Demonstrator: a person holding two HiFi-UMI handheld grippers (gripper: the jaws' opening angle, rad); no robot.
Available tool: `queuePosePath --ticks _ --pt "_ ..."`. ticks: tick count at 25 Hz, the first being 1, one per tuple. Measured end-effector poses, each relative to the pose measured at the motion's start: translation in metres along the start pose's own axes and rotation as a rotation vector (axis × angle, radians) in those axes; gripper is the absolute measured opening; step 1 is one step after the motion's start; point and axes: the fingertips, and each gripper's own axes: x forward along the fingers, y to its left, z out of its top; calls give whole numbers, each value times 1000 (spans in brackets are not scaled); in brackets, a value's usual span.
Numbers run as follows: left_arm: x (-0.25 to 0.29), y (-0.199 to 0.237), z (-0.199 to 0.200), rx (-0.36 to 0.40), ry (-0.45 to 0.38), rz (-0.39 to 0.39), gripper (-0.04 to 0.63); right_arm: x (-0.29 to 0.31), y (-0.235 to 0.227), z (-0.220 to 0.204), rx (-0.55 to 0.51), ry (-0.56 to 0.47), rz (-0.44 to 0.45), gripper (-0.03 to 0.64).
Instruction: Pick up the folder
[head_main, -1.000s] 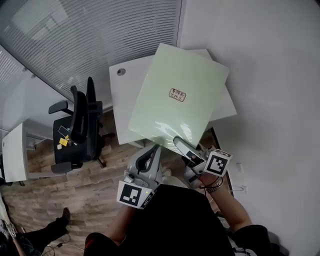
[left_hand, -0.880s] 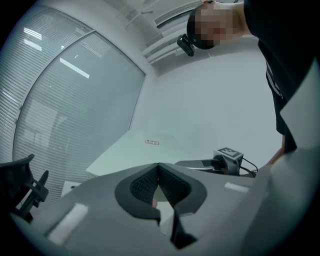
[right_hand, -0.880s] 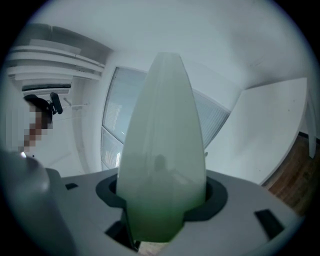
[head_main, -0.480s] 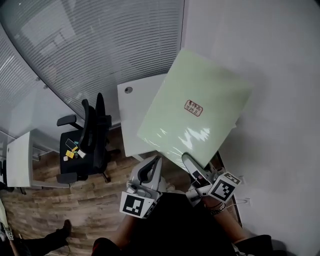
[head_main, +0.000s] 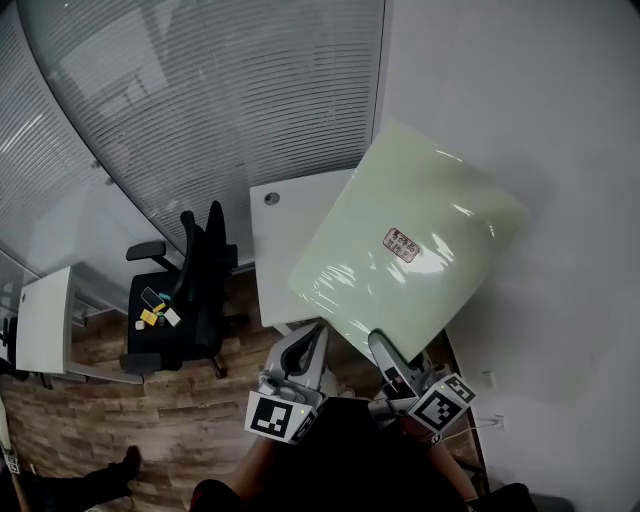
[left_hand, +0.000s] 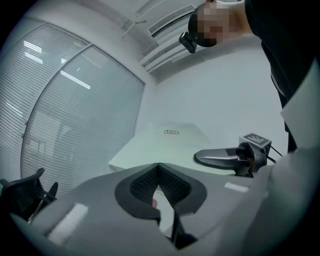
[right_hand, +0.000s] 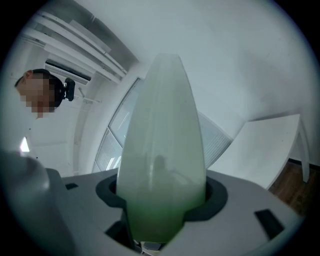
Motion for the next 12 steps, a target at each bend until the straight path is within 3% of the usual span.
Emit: queuePosePath --ticks 12 --pt "-13 9 -5 -9 -14 5 5 2 5 -12 -15 -24 16 282"
